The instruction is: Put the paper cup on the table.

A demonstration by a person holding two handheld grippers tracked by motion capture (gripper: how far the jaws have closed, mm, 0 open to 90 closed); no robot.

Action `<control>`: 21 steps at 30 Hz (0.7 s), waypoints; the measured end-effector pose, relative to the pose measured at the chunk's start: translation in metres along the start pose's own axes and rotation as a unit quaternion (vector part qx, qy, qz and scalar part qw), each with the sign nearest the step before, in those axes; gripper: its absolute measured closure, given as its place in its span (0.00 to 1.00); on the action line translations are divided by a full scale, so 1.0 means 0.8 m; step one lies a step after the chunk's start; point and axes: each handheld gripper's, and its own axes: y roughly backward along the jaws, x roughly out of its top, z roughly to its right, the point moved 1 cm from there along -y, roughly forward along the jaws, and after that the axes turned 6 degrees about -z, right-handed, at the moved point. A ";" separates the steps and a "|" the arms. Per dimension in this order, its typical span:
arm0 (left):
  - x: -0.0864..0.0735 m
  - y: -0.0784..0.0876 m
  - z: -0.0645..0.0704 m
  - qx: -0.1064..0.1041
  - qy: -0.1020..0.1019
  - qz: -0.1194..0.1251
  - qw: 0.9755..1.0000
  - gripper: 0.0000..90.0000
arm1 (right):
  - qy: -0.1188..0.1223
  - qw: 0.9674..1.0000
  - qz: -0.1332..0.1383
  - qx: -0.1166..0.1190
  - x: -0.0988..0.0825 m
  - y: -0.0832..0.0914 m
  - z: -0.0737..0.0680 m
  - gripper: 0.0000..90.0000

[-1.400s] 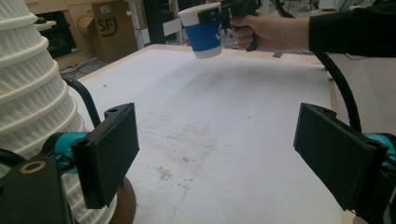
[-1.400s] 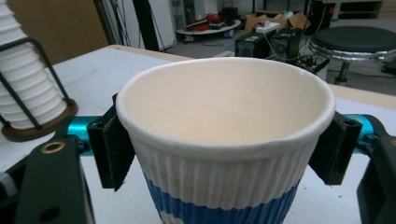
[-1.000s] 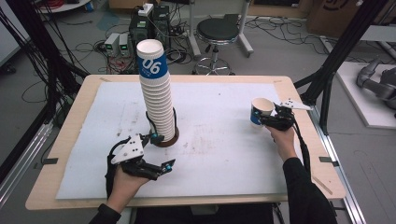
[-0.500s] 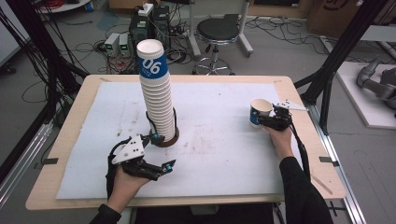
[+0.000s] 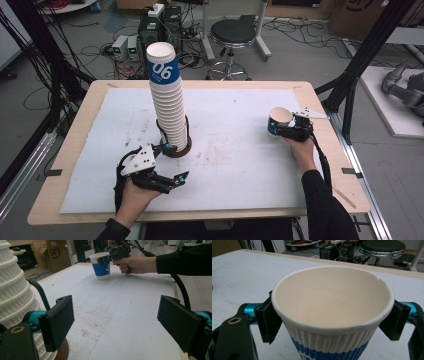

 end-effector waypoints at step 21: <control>0.002 -0.006 0.001 -0.012 -0.005 -0.007 1.000 0.16 | 0.018 0.998 -0.048 -0.031 -0.007 0.007 -0.012 0.15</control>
